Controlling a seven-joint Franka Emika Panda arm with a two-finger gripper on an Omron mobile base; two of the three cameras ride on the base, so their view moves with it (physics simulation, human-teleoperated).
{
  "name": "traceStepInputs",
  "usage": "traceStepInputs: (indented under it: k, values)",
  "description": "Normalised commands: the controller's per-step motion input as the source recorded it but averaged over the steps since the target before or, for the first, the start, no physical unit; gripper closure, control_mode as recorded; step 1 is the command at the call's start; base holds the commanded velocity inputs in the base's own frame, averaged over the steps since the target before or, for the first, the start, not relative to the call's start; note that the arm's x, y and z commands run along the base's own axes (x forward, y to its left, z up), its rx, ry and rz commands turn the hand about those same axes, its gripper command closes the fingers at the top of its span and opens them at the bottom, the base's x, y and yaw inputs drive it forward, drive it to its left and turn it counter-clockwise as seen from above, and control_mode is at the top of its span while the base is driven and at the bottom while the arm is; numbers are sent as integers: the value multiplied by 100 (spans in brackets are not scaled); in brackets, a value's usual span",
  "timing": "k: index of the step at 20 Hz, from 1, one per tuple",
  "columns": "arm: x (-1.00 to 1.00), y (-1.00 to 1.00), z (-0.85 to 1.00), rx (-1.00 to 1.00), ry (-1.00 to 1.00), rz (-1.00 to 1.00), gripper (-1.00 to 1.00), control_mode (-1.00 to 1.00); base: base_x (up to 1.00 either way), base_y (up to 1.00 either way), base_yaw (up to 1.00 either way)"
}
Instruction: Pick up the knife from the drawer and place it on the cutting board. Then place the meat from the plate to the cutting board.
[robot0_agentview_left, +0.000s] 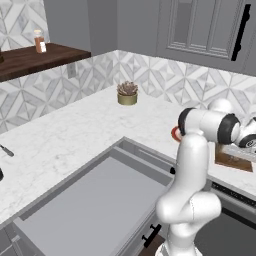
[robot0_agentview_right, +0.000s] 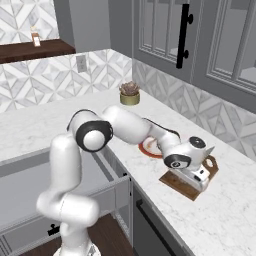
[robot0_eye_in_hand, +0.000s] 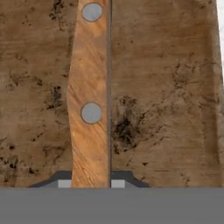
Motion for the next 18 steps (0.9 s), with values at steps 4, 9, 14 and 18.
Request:
traceStepInputs:
  k: [4, 9, 14, 18]
  values:
    - [-31, 20, 27, 0, -2, 0, -100, -100, 0, 0, 0]
    - [-29, 51, 60, -4, -11, 1, -100, -100, 0, 0, 0]
    - [11, 91, 34, -8, -8, 9, -100, -100, 0, 0, 0]
    - [52, 100, 19, -9, -3, 24, -100, -100, 0, 0, 0]
